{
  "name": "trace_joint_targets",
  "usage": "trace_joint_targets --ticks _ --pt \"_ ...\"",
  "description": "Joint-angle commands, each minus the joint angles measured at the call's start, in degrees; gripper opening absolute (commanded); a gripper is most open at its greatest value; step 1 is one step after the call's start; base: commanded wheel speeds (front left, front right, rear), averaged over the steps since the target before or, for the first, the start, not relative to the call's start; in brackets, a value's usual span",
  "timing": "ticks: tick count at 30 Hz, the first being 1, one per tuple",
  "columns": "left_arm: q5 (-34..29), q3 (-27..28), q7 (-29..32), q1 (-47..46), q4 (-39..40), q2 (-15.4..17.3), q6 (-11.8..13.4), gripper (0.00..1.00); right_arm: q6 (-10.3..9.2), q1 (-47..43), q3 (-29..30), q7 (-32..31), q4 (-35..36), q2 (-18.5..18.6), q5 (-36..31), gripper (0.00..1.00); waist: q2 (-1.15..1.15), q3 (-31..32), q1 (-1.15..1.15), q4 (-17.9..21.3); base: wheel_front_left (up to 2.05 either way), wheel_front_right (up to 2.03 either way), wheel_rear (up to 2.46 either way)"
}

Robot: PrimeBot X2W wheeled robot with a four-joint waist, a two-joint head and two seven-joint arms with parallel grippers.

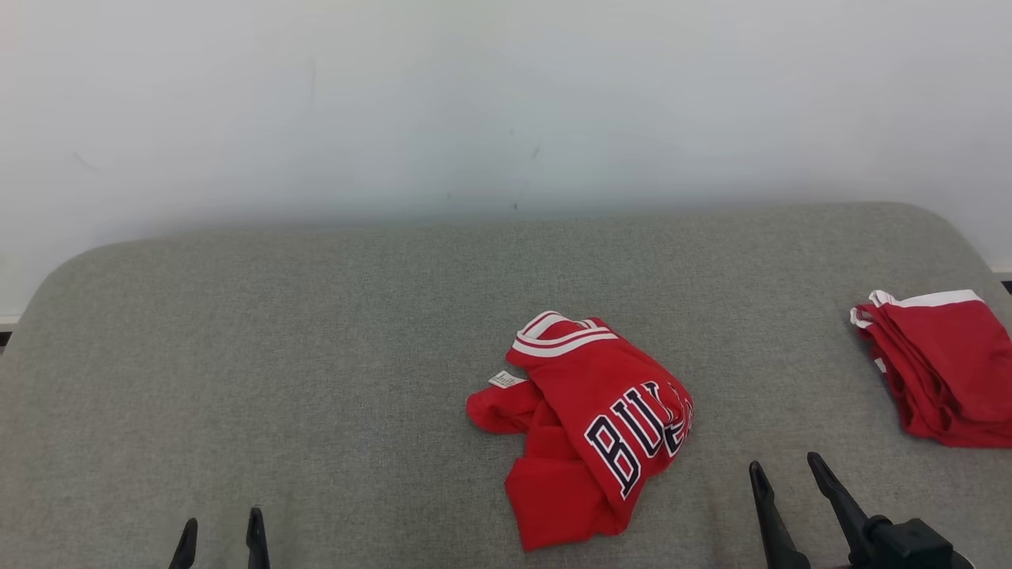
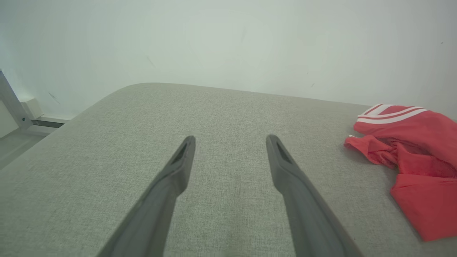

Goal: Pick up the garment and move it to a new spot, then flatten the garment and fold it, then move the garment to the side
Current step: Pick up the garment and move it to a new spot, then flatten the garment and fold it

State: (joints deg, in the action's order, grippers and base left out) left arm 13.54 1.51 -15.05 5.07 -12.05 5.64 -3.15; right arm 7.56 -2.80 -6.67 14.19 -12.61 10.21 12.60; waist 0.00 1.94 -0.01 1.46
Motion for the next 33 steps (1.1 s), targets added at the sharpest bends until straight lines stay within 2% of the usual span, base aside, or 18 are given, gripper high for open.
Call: trace_joint_targets --ticks 1,17,33 --pt "-0.5 0.6 -0.1 0.9 -0.2 -0.3 -0.5 1.00 -0.15 0.7 -0.1 0.2 -0.3 0.4 -0.1 1.00 0.00 0.1 0.01 -0.1 0.00 0.00 0.00" --pt "-2.6 4.1 -0.2 0.0 -0.1 -2.3 -3.3 1.00 -0.15 1.2 -0.1 0.6 -1.5 -0.2 0.0 1.00 0.00 -0.3 0.01 0.7 0.00 0.00 0.00" --pt "-3.7 4.5 -0.2 -0.8 -1.2 -2.7 -4.1 1.00 -0.15 1.6 -0.6 0.9 -2.0 -0.9 0.3 1.00 0.00 -0.6 0.01 1.6 0.00 0.00 0.00"
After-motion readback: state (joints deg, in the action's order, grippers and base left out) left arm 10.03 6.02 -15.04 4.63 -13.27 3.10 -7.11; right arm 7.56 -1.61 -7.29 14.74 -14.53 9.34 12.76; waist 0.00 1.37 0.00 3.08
